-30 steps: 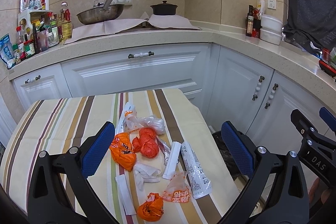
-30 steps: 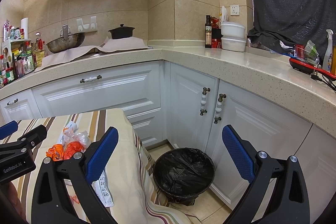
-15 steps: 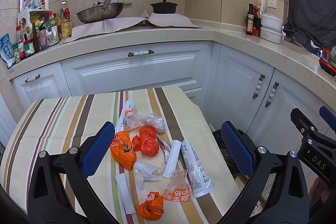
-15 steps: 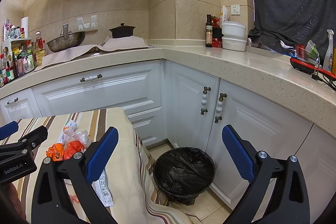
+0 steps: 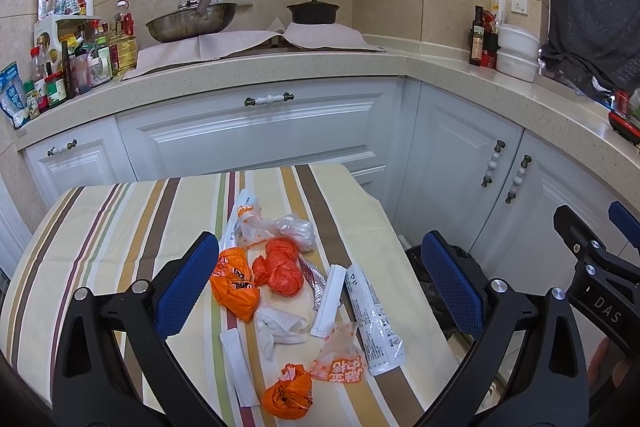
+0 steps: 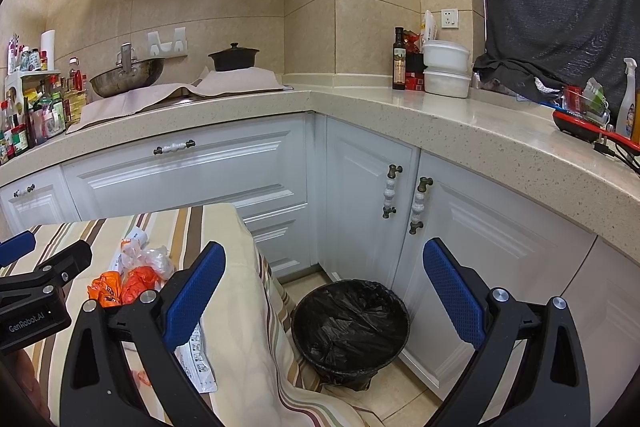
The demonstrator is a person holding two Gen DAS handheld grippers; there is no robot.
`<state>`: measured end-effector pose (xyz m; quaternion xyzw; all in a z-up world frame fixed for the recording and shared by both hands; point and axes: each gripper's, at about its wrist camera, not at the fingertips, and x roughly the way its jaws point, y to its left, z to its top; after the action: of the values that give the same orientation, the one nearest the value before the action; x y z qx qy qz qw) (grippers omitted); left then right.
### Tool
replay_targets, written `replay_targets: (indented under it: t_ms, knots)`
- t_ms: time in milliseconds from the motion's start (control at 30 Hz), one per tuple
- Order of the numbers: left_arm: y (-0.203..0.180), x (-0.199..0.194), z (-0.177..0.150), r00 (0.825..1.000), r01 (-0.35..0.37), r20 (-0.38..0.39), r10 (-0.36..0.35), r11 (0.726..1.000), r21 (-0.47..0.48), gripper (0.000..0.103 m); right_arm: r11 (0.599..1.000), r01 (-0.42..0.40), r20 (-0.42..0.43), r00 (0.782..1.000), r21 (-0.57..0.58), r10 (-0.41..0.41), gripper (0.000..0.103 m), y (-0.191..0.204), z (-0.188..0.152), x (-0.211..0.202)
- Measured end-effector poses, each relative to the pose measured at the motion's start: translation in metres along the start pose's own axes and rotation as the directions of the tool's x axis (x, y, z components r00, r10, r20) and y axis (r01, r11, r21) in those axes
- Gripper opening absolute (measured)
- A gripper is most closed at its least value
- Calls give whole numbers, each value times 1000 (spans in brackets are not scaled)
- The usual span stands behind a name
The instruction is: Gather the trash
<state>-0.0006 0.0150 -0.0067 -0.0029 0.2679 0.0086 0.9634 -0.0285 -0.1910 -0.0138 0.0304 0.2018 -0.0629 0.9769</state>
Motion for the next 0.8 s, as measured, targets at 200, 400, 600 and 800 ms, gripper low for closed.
replay_targets:
  t_ms: [200,400,600,800]
  knots:
    - [0,1,-2,1000,-1,-4,1,1000,1,99,1000,-2,-2,1000,-1,2,96,1,-3,5]
    - [0,1,-3,1000,0,-5,0,1000,1,99,1000,-1,-2,1000,-2,1,96,1,-3,4]
    - [1,3,-4,1000,-2,-6,2,1000,0,99,1000,-3,-7,1000,-5,3,96,2,-8,7]
    - [19,14,-16,999,-28,-36,27,999,-15,99,999,-31,-39,999,-21,31,96,11,-22,18]
